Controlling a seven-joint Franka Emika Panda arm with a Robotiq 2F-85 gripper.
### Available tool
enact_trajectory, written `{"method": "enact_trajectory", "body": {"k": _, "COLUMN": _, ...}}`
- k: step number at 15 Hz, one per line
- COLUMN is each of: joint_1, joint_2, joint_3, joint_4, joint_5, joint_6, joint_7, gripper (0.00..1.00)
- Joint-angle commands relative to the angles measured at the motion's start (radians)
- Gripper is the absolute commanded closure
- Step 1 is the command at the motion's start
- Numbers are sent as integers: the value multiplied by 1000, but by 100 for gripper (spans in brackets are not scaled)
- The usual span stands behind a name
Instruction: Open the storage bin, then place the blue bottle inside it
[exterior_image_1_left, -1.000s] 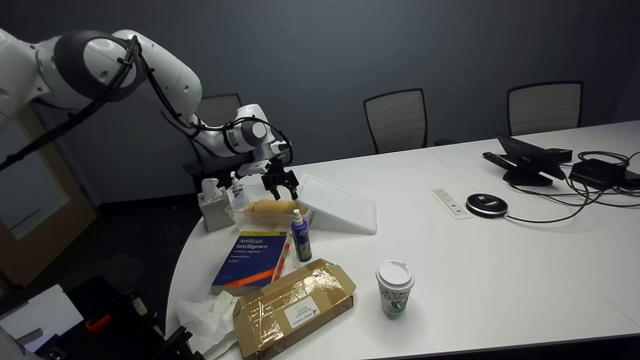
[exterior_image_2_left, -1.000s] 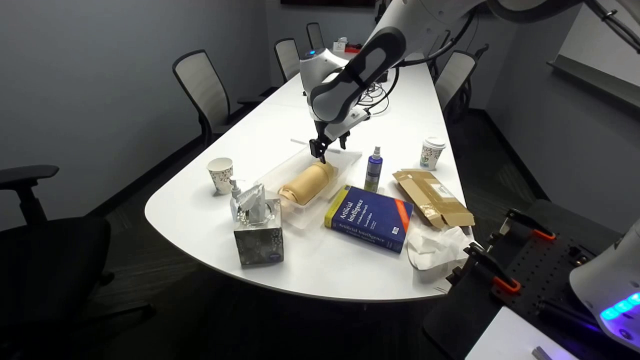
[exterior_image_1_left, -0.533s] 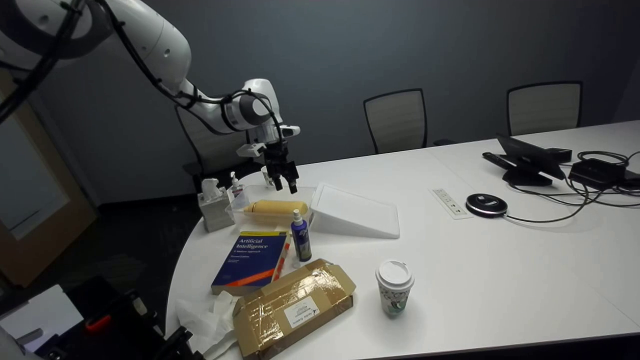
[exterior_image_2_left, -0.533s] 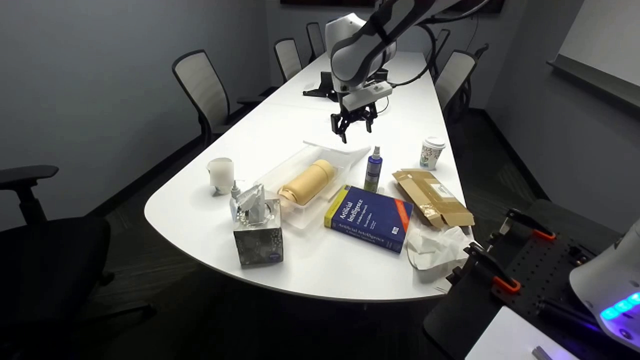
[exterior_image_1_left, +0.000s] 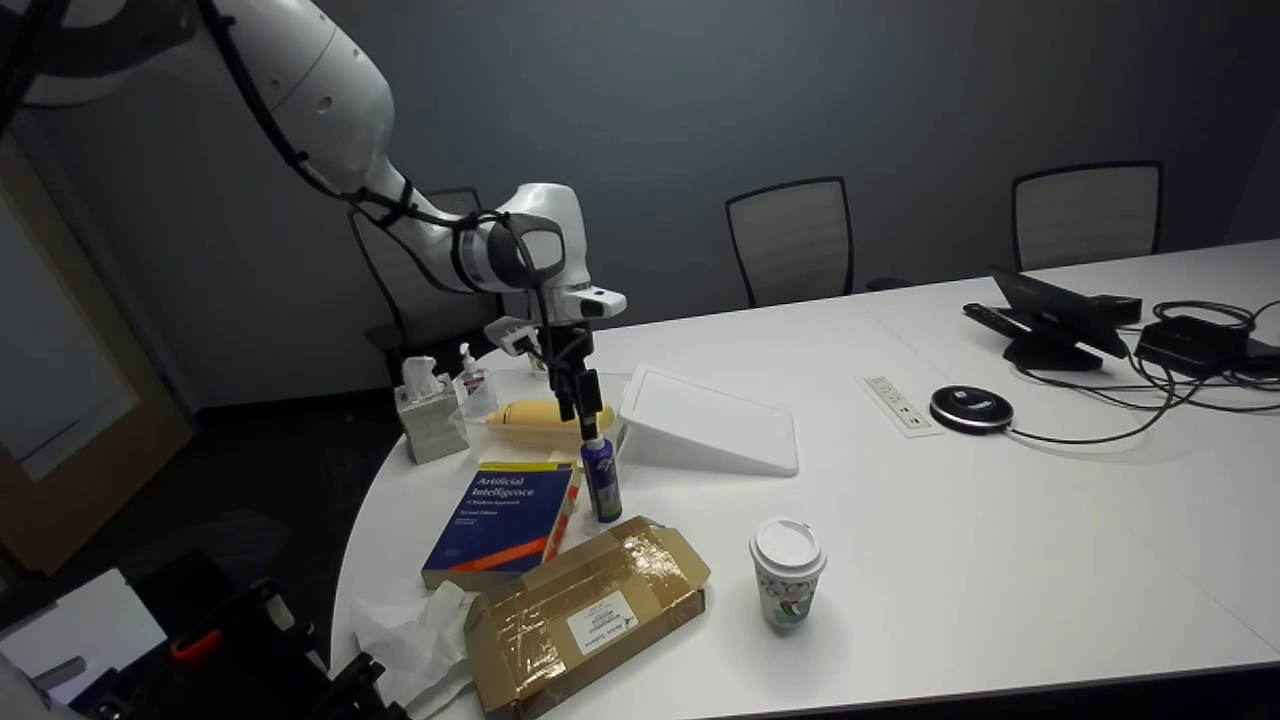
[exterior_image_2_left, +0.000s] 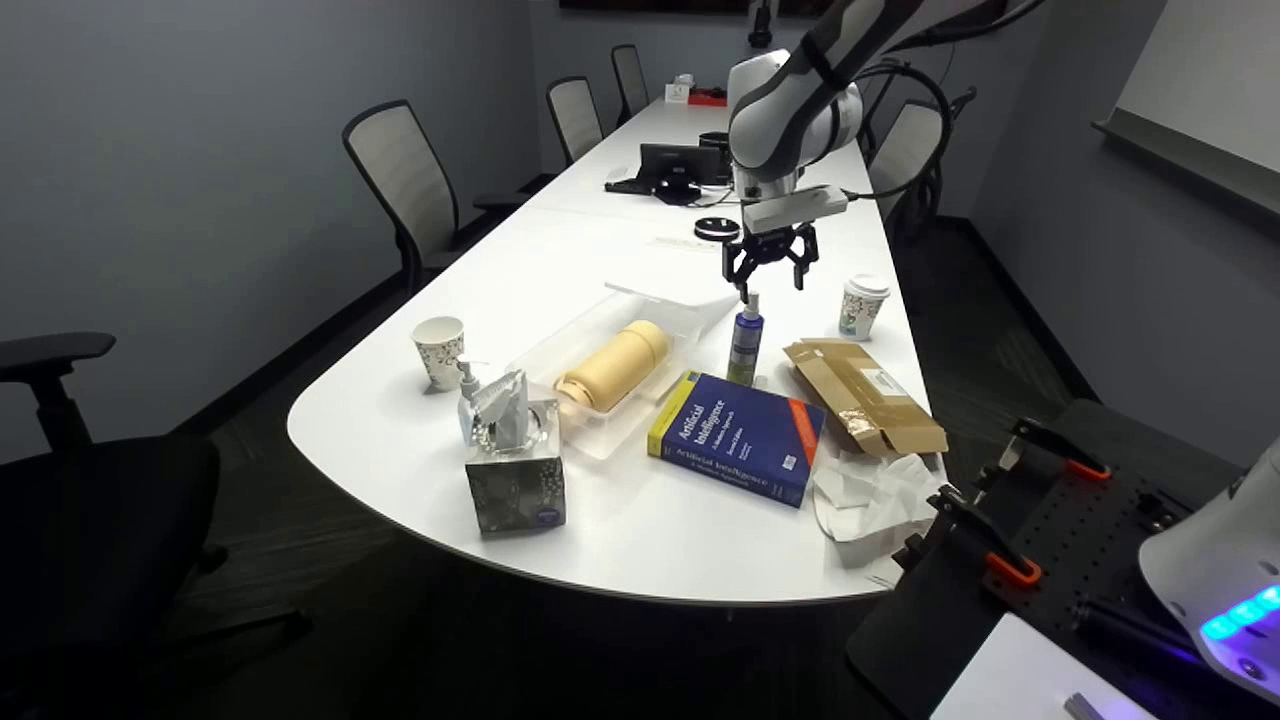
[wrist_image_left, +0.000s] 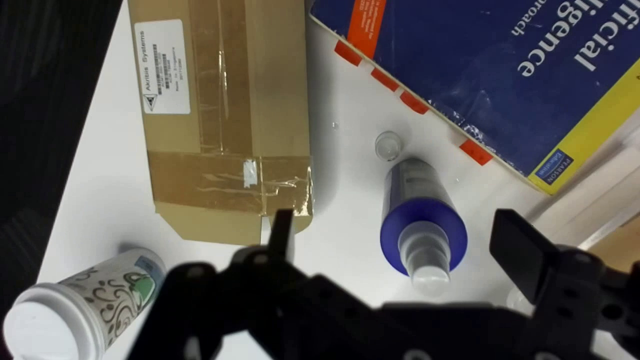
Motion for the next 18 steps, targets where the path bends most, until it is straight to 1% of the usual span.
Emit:
{"method": "enact_trajectory", "body": {"k": 1, "joint_1": -10, "joint_2": -15, "joint_3": 15, "joint_4": -67, "joint_5": 45, "joint_6": 92, "joint_7": 13, "gripper": 0}}
{"method": "enact_trajectory", "body": {"k": 6, "joint_1": -2, "joint_2": 5, "joint_3": 17, "joint_4": -72, "joint_5": 81, "joint_6": 161, "joint_7": 7, "gripper": 0}}
{"method": "enact_trajectory", "body": {"k": 18, "joint_1": 52, "joint_2": 53, "joint_3": -27, "joint_4": -51, "joint_5": 51, "joint_6": 276, "joint_7": 48, "gripper": 0}}
